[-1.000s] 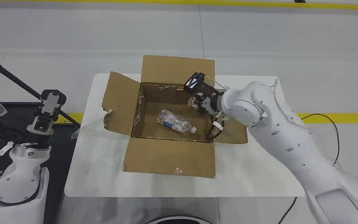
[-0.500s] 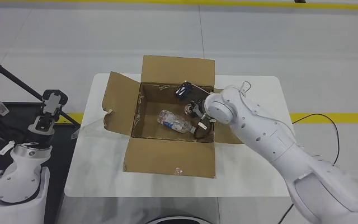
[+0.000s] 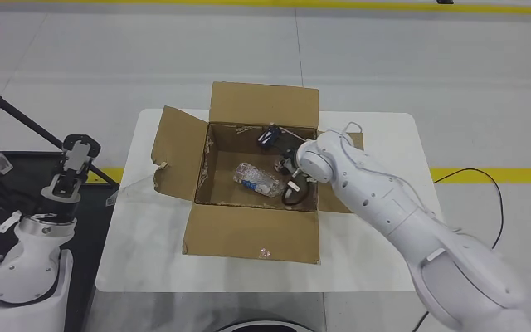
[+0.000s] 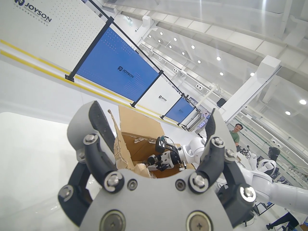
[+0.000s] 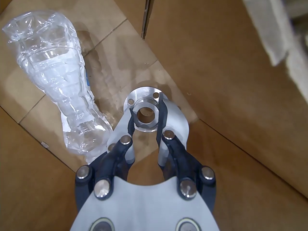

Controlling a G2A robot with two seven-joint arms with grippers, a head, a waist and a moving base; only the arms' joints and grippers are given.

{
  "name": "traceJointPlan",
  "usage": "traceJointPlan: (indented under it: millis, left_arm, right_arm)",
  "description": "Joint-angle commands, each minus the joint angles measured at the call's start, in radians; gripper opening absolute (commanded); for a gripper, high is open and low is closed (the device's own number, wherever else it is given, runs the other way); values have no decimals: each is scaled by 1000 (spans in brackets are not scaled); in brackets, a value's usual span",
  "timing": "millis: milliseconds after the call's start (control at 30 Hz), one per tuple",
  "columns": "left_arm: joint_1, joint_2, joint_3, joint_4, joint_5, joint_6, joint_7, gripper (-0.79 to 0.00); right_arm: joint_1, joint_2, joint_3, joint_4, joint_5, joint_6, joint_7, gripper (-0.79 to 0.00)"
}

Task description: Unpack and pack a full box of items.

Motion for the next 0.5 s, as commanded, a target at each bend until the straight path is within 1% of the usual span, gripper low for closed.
traceJointPlan:
  millis: [0, 200, 333, 467]
  left_arm:
    - [-1, 0, 2, -2, 1, 0, -1, 0]
    - [-1, 0, 3, -3, 2, -1, -5, 0]
    - [-1, -1, 2, -4, 2, -4, -3, 0]
    - [2, -2, 2, -7, 2, -4, -2, 0]
  right_arm:
    - [-2, -3, 4, 0, -6, -2, 2, -631]
    - [-13, -5, 22, -16, -25, -8, 13, -566]
    - [-23, -2, 37, -43, -45, -7, 29, -499]
    - [-36, 4, 54, -79, -72, -1, 46, -474]
